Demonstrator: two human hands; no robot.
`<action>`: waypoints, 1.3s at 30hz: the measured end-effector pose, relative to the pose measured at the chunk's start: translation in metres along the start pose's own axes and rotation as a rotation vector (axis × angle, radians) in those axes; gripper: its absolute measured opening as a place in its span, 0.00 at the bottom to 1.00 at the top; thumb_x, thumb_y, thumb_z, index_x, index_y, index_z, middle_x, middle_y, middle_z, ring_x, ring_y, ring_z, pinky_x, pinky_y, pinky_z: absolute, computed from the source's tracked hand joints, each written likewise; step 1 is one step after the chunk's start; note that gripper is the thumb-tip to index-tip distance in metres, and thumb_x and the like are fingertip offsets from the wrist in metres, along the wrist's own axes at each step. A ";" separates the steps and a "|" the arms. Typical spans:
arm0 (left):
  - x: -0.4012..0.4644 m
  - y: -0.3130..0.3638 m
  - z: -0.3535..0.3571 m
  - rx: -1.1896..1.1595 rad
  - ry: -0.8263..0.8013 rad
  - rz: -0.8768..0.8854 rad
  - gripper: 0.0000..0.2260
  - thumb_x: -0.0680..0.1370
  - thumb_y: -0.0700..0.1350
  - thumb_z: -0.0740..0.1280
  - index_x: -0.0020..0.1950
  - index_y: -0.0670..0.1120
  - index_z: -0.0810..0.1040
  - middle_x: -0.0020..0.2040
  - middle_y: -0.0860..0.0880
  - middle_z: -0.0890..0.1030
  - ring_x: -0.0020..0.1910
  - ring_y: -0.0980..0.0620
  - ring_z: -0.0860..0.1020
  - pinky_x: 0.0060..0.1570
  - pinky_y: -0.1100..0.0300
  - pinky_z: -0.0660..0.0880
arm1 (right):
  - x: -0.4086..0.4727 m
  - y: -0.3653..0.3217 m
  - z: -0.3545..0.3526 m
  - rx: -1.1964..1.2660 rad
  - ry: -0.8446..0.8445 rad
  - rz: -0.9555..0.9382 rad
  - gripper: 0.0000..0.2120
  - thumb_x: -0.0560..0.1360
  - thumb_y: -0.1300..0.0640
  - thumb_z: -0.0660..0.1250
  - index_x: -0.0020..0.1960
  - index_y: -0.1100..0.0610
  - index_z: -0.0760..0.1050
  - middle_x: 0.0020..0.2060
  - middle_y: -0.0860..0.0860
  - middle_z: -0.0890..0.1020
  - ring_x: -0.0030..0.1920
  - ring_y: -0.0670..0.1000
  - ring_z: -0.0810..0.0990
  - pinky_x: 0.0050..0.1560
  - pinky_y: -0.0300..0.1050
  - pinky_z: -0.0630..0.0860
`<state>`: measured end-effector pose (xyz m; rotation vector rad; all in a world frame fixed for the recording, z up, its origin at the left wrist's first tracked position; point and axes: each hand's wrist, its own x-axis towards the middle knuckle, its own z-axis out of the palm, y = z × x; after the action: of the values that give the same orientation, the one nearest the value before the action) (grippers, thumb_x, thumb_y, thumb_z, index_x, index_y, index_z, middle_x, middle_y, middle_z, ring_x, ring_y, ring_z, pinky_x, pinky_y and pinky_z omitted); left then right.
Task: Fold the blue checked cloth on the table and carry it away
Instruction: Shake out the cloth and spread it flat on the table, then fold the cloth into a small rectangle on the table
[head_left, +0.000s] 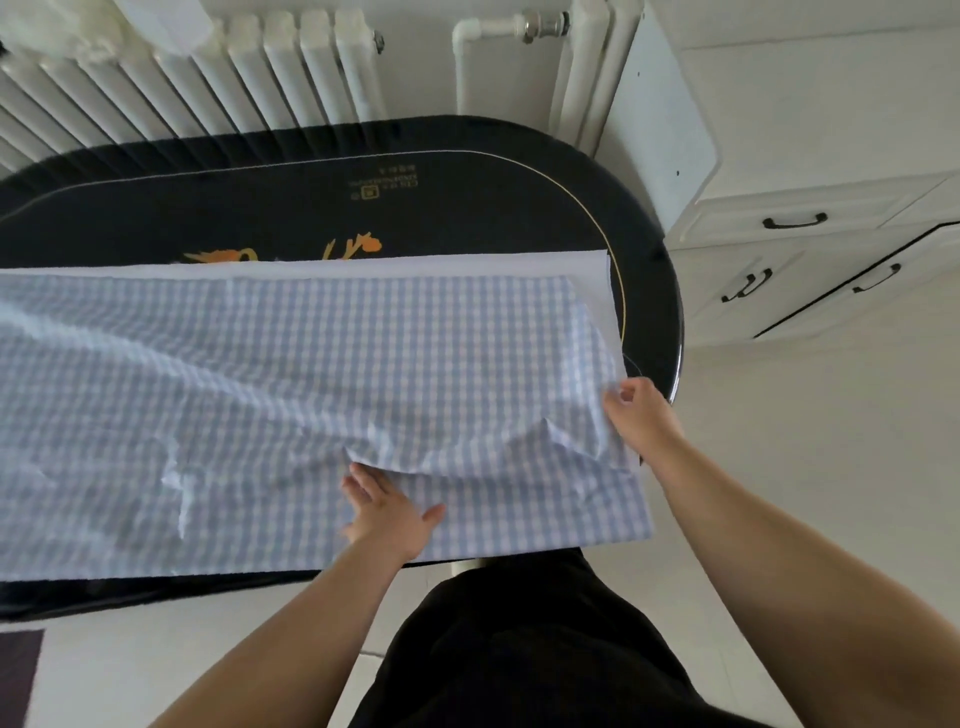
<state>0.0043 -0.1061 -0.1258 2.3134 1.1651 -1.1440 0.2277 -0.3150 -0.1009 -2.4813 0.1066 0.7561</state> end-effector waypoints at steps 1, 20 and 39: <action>0.002 0.003 -0.004 0.026 -0.030 -0.006 0.49 0.76 0.69 0.54 0.74 0.34 0.30 0.75 0.35 0.31 0.76 0.36 0.36 0.69 0.40 0.64 | 0.009 -0.014 0.000 0.038 -0.056 0.080 0.25 0.74 0.42 0.63 0.64 0.57 0.71 0.56 0.54 0.79 0.53 0.57 0.78 0.50 0.47 0.73; 0.001 0.006 -0.017 0.165 0.022 0.028 0.45 0.73 0.72 0.55 0.73 0.55 0.26 0.76 0.33 0.40 0.76 0.32 0.47 0.66 0.48 0.68 | 0.100 -0.023 -0.011 0.397 0.005 0.194 0.07 0.74 0.53 0.69 0.46 0.56 0.81 0.41 0.55 0.83 0.43 0.55 0.81 0.56 0.55 0.79; 0.081 0.023 -0.085 0.179 0.066 0.326 0.51 0.69 0.70 0.66 0.75 0.60 0.31 0.74 0.53 0.25 0.75 0.41 0.30 0.70 0.30 0.48 | 0.074 -0.031 0.010 0.100 0.132 0.292 0.21 0.74 0.51 0.65 0.64 0.57 0.65 0.65 0.57 0.66 0.59 0.61 0.73 0.54 0.54 0.73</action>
<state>0.0947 -0.0280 -0.1358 2.5717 0.6906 -1.0935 0.2915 -0.2770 -0.1329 -2.4463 0.5507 0.6836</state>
